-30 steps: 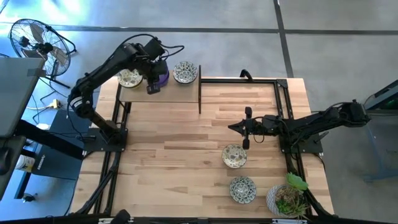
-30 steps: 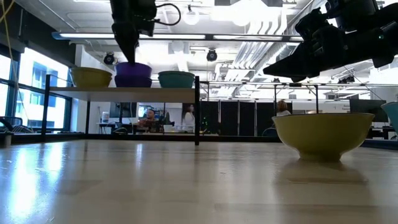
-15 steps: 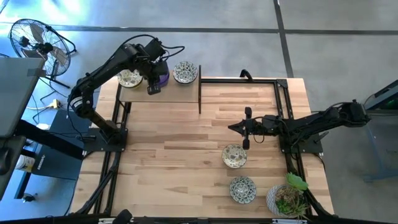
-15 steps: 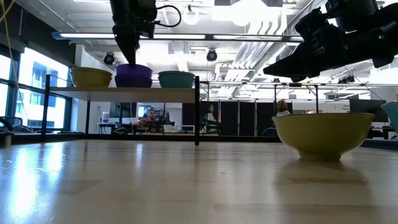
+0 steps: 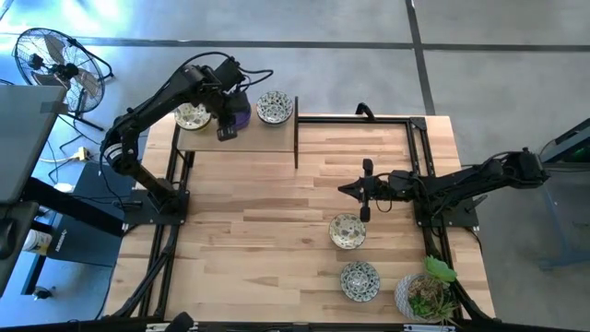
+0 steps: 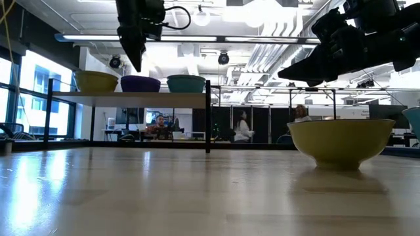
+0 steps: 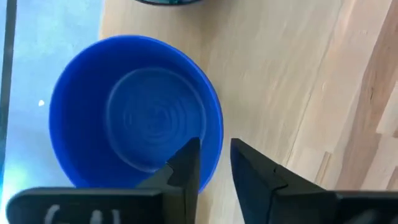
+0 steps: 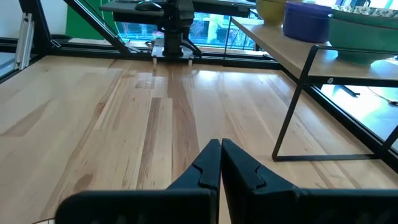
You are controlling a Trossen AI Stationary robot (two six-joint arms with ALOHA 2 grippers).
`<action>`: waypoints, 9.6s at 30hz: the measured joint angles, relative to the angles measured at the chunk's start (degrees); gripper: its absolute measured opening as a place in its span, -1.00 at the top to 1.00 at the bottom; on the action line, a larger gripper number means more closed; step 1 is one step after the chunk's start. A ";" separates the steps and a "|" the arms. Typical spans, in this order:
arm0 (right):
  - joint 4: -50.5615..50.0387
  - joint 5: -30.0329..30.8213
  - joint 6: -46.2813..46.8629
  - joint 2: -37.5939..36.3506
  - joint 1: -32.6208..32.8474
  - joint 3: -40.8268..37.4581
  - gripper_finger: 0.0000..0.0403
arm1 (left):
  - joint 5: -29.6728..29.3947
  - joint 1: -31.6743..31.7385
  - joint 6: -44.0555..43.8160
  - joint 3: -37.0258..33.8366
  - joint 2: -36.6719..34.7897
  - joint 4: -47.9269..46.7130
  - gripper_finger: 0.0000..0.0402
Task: Pick & Place Mini bowls
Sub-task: Stack the yellow and white patterned bowl on the stacked yellow and white patterned bowl on the shelf
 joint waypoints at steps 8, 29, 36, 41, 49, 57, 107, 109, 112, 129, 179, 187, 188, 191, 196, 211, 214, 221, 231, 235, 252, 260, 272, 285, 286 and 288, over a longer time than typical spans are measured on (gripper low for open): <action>0.00 0.01 -0.21 0.00 0.02 0.00 0.99 | -3.51 -2.34 2.29 0.00 -2.40 -0.09 0.72; 0.52 0.70 -0.05 -0.02 0.01 0.02 0.99 | 0.95 -22.97 -1.68 -24.73 -18.10 45.14 0.99; 0.52 1.00 -0.02 -0.02 0.01 0.02 0.99 | 4.66 -27.39 -3.78 -38.05 -18.21 64.83 0.99; 0.52 1.11 -0.02 -0.02 0.00 0.02 0.99 | 4.58 -30.72 -3.82 -44.25 -18.23 74.71 0.99; 0.68 1.51 1.03 -0.02 0.00 0.02 0.99 | 4.83 -32.37 -4.69 -53.00 -18.23 86.67 0.99; 0.58 3.54 2.53 -2.20 2.02 0.04 0.99 | 6.02 -32.37 -4.71 -60.24 -21.19 95.24 0.99; -90.43 6.59 14.84 28.82 34.35 46.97 0.11 | 7.86 -32.28 -4.74 -81.68 -27.35 119.38 0.99; -90.43 7.55 13.15 30.15 34.51 46.97 0.14 | 8.04 -32.28 -4.89 -81.68 -27.32 119.35 0.99; -90.38 9.09 10.63 31.80 34.49 46.97 0.21 | 8.27 -32.28 -4.91 -81.68 -27.32 119.37 0.99; -82.19 10.98 0.39 33.27 29.80 45.08 0.93 | 8.82 -32.28 -5.76 -81.68 -27.30 118.32 0.99; -68.41 -0.20 -50.91 57.58 6.13 75.03 0.86 | 9.09 -32.26 -2.94 -81.61 -27.30 116.37 0.99; -66.07 0.75 -50.07 57.23 6.74 75.03 0.63 | 9.15 -32.26 -2.94 -81.61 -27.30 115.29 0.99; -65.24 1.52 -49.11 56.98 7.10 75.03 0.58 | 9.15 -32.28 -2.94 -81.61 -27.30 114.92 0.99; -65.31 2.45 -45.23 55.43 7.98 75.03 0.42 | 9.17 -32.27 -2.94 -81.61 -27.30 114.60 0.99; -68.52 1.12 -35.20 50.43 8.37 75.03 0.31 | 9.17 -32.27 -2.70 -81.63 -27.30 114.54 0.99; -31.23 -15.06 -14.64 27.61 1.22 38.03 0.94 | 10.57 -32.26 -4.51 -81.61 -27.30 114.62 0.99; -17.25 -15.09 -10.59 23.67 -0.40 28.84 0.91 | 11.35 -32.28 -7.73 -81.61 -27.30 114.62 0.99; 8.77 -13.52 -6.28 17.98 -3.36 13.07 0.98 | 13.92 -32.28 -18.18 -79.83 -27.30 110.51 0.99; 20.19 -11.40 -5.50 15.87 -3.72 4.28 0.99 | 11.99 -36.69 -23.87 -65.13 -27.30 77.64 0.99; 20.43 -11.56 -5.51 15.87 -3.65 3.93 1.00 | 8.14 -40.03 -23.89 -58.29 -27.31 63.84 0.98; 19.93 -11.89 -5.71 15.87 -3.65 3.93 0.99 | 3.16 -53.00 -29.99 -40.16 -11.30 38.38 0.57; 19.49 -11.88 -5.64 15.87 -3.65 3.93 0.99 | 2.98 -52.92 -28.96 -33.52 -2.16 38.45 0.06; 18.44 -11.85 -5.99 15.89 -3.65 3.96 1.00 | 0.29 -52.89 -39.18 -22.32 11.09 31.53 0.04; 17.90 -11.80 -6.65 15.89 -3.63 3.96 1.00 | -9.29 -52.89 -46.26 -21.68 13.31 31.92 0.04; 17.87 -11.78 -6.63 15.89 -3.63 3.96 1.00 | -9.50 -52.89 -46.22 -21.68 13.31 31.93 0.04; 17.81 -11.78 -6.62 15.89 -3.63 3.96 0.99 | -10.46 -52.89 -45.83 -21.68 13.35 31.94 0.04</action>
